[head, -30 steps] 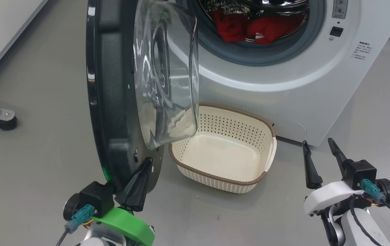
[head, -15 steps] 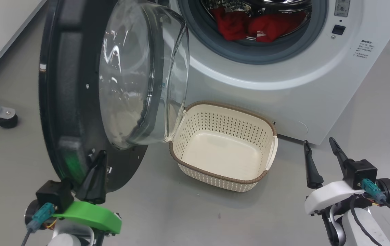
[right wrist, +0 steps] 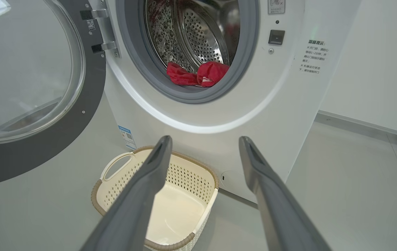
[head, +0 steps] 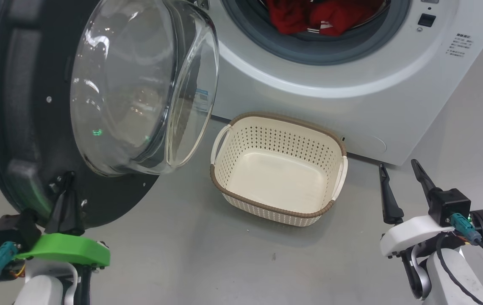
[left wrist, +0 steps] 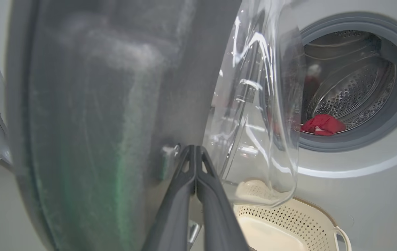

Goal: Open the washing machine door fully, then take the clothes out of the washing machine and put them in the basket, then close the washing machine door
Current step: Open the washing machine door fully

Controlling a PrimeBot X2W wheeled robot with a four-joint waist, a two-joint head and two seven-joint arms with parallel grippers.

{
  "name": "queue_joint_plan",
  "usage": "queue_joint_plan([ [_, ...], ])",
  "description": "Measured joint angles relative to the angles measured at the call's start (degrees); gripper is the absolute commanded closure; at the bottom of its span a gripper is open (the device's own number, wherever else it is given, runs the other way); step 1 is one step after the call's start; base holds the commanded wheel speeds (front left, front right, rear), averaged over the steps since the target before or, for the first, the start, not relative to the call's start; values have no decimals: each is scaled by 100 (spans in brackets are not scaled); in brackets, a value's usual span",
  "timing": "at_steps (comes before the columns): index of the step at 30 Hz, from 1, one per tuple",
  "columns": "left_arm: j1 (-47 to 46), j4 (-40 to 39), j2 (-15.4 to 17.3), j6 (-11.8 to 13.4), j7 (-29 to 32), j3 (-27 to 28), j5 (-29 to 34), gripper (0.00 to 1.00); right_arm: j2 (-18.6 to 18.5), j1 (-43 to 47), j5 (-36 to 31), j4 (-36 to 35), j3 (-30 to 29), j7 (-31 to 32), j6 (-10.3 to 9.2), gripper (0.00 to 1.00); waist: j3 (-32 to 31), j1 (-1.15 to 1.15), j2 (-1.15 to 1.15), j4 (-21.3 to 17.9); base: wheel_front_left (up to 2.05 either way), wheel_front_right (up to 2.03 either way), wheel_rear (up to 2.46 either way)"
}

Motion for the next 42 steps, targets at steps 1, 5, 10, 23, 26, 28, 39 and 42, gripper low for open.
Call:
queue_joint_plan([
  [1, -35, 37, 3, 8, -16, 60, -11, 100, -9, -8, -20, -5, -7, 0, 0, 0, 26, 0, 0, -1, 0, 0, 0],
  [5, -155, 193, 11, 37, -66, 285, -93, 100, -23, -83, -26, -12, -13, 0, 24, 0, 118, 0, 0, -5, 0, 0, 0],
  [10, -315, 430, 83, 53, -110, 520, -207, 100, -46, -146, -71, -19, -33, 0, 47, 0, 234, 0, 0, -17, 0, 0, 0],
  [23, -722, 1034, 218, 56, -193, 1062, -292, 100, -101, -276, -118, -14, -75, 0, 49, 0, 410, 0, 0, -21, 0, 0, 0],
  [26, -798, 1129, 290, 57, -193, 1187, -296, 100, -102, -323, -124, -14, -78, 0, 66, 0, 424, 0, 0, -17, 0, 0, 0],
  [28, -849, 1202, 310, 57, -193, 1215, -296, 100, -102, -327, -124, -14, -80, 0, 93, 0, 429, 0, 0, -14, 0, 0, 0],
  [39, -917, 1350, 278, 35, -200, 1189, -130, 100, -99, -350, -125, 57, -113, 0, 107, 0, 359, 0, 0, -11, 0, 0, 0],
  [42, -904, 1269, 236, 29, -200, 1179, -10, 100, -88, -349, -124, 86, -113, 0, 125, 0, 298, 0, 0, -17, 0, 0, 0],
])
